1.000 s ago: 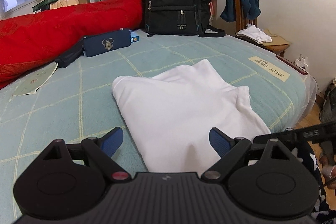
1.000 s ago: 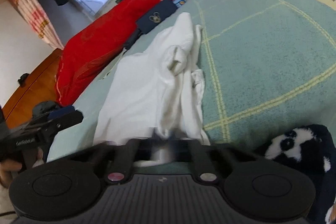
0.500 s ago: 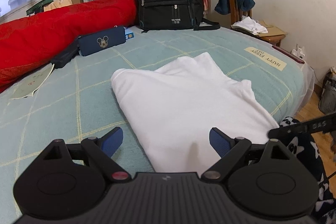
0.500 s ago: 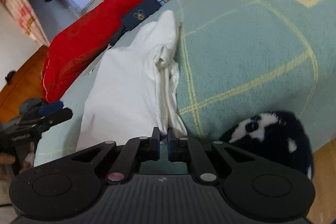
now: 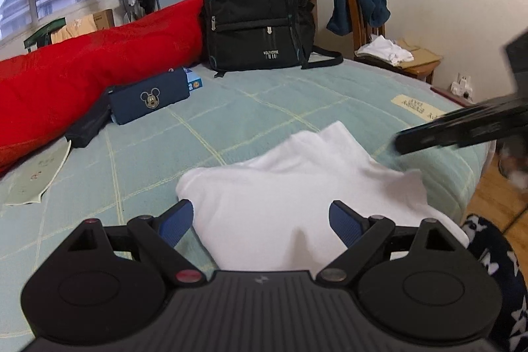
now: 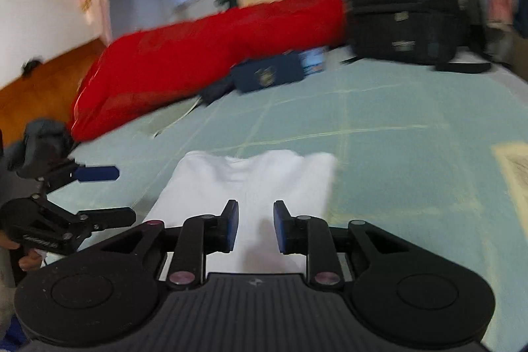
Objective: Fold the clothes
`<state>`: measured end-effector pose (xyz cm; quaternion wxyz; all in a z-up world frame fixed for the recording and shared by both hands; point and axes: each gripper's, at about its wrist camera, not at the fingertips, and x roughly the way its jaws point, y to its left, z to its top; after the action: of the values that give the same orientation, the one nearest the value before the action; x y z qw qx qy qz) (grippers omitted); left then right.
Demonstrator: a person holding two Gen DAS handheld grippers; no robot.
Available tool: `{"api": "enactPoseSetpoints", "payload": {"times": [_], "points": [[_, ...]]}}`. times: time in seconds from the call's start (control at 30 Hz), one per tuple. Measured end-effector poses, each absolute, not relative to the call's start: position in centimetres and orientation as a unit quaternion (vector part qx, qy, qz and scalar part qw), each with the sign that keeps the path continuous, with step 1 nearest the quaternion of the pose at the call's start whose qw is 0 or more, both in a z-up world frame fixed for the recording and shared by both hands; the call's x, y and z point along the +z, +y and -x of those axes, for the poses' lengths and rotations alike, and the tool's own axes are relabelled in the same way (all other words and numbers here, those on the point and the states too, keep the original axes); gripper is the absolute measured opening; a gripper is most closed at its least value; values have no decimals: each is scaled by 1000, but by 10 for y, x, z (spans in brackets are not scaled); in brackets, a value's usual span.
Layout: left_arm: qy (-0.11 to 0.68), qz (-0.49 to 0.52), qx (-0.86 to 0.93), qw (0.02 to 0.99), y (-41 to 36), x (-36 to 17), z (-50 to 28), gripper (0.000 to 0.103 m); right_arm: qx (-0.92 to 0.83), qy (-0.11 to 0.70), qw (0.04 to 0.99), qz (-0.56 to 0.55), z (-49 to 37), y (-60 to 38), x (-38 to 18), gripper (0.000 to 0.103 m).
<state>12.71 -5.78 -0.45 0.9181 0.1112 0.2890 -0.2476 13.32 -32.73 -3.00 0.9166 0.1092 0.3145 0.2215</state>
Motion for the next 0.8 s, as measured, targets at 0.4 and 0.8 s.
{"api": "enactPoseSetpoints", "payload": {"times": [0.4,0.8], "points": [[363,-10,-328,872,-68,-48,-210,87,248,351,898,-93,-181,-307,-74,0],[357,-29,-343,869,-93,-43,-215,89,186,308,925,-119,-141,-318,-72,13]]}}
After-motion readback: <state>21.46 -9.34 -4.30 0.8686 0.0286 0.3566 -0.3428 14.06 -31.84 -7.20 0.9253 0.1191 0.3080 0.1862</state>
